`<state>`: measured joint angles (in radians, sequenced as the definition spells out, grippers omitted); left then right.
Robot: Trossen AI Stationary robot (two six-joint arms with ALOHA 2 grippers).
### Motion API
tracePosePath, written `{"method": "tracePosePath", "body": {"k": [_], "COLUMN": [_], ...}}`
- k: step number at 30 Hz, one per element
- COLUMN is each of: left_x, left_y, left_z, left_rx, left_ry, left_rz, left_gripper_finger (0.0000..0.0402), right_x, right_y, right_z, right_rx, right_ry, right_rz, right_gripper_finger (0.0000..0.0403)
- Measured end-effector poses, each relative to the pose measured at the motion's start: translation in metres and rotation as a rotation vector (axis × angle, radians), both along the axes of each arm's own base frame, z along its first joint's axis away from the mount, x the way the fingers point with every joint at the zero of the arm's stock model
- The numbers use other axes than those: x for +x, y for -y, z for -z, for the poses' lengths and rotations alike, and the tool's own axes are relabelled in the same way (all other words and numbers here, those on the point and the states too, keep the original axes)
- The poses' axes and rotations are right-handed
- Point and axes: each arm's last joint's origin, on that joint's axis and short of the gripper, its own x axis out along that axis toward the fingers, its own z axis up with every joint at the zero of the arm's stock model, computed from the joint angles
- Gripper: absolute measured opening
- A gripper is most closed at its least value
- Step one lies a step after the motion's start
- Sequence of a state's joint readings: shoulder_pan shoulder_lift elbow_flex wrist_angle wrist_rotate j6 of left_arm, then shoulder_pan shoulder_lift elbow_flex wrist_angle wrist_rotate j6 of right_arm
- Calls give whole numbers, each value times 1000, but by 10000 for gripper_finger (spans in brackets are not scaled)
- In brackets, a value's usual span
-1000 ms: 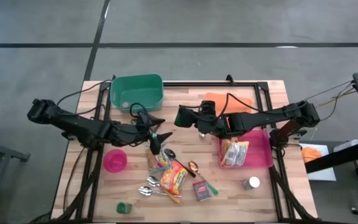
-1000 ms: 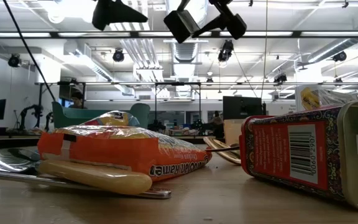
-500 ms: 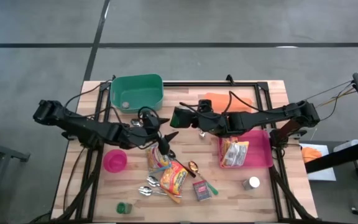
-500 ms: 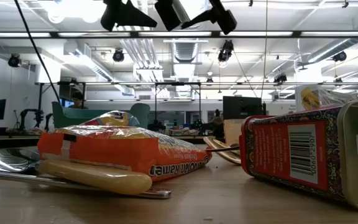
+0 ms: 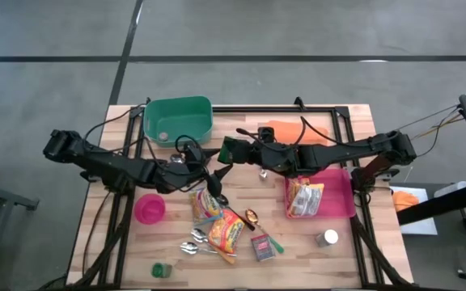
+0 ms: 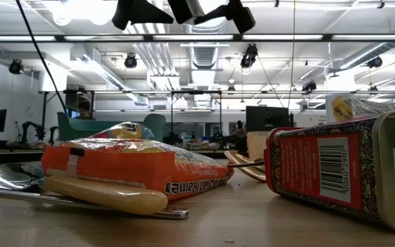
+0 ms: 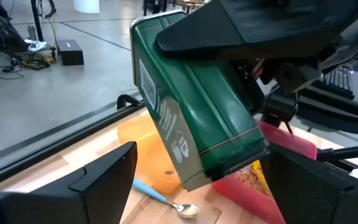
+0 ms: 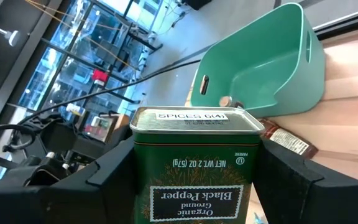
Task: Pick & Place Food Item
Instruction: Put the green paprika seasoning can into the green bin
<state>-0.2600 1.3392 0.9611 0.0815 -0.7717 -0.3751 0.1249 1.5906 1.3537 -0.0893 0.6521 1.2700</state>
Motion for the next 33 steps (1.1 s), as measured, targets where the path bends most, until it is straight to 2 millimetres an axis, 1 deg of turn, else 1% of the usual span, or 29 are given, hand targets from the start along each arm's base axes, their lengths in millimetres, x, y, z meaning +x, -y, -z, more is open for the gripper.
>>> {"method": "tracePosePath", "body": {"k": [7,11,15,19,22,23,33], "left_x": [-1,0,0,0,0,0,0], "left_y": [-3,-3,-3,-3,-3,-3,-3], "left_z": [-1,-1,-2,-3,-3,-3,-7], "left_rx": [40,43,43,48,86,95,123], "left_ry": [-3,-3,5,9,-9,-13,-17], "left_rz": [-63,-63,-62,-59,-65,-65,-56], "left_gripper_finger": [335,309,254,176,117,112,112], "right_x": [1,1,2,2,2,2,2], "right_y": [0,0,0,0,0,0,0], "right_z": [-2,-3,-5,-6,-6,-6,-7], "right_rx": [5,7,-4,-3,3,8,17], "right_ry": [24,35,54,65,70,73,84], "right_rz": [-4,-4,-8,-7,7,9,9], "right_gripper_finger": [249,249,249,249,249,249,255]}}
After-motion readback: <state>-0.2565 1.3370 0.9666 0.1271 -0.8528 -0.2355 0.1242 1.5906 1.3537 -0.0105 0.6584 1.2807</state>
